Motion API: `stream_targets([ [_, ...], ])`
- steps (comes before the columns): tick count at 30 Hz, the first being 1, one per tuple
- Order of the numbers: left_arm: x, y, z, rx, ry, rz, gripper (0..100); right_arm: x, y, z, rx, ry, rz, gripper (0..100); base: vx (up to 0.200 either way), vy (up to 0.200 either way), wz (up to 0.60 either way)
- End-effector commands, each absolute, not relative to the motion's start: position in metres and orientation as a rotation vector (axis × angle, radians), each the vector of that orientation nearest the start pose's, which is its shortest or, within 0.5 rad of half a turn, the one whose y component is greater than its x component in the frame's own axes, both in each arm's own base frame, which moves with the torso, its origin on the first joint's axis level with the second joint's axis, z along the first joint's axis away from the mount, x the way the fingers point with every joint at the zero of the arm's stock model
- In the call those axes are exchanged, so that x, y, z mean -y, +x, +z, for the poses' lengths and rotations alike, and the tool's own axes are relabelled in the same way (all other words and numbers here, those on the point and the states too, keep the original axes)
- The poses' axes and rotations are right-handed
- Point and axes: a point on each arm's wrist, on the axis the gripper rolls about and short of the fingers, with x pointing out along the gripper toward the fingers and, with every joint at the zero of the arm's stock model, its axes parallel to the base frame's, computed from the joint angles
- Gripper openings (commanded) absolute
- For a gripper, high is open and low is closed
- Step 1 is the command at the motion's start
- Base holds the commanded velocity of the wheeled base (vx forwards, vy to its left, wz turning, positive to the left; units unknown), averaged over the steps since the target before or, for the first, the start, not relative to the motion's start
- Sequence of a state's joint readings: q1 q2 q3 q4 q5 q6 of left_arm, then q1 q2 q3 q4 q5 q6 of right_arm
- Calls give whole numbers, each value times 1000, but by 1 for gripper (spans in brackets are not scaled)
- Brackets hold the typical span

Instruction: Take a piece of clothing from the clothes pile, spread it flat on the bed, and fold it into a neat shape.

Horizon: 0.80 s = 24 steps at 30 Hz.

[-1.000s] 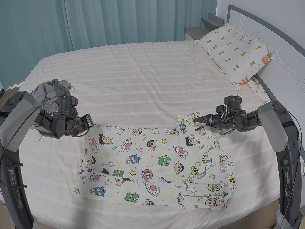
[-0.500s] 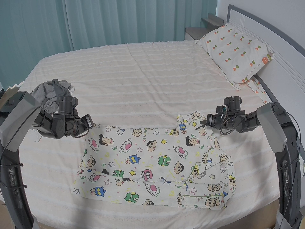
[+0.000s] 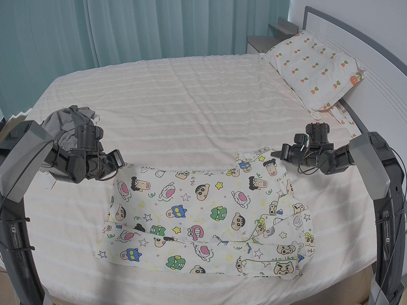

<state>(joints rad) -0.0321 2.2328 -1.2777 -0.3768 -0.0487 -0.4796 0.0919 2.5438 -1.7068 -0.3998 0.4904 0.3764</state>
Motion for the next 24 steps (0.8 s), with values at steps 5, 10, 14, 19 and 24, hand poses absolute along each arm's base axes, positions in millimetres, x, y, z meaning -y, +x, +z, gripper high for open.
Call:
stream_targets([
  [5, 16, 434, 87, -569, -468, 60, 0, -56, 504, 58, -518, 459, 488, 0, 0, 0, 0],
  [10, 16, 432, 92, -565, -466, 55, 0, -51, 496, 54, -559, 477, 522, 0, 0, 0, 0],
  [14, 18, 432, 90, -570, -464, 54, 0, -52, 499, 39, -596, 486, 513, 0, 0, 0, 0],
  [19, 20, 432, 90, -571, -463, 50, 0, -51, 503, 27, -605, 486, 508, 100, 0, 0, 0],
  [24, 21, 432, 89, -571, -464, 46, 0, -50, 501, 27, -609, 483, 508, 100, 0, 0, 0],
])
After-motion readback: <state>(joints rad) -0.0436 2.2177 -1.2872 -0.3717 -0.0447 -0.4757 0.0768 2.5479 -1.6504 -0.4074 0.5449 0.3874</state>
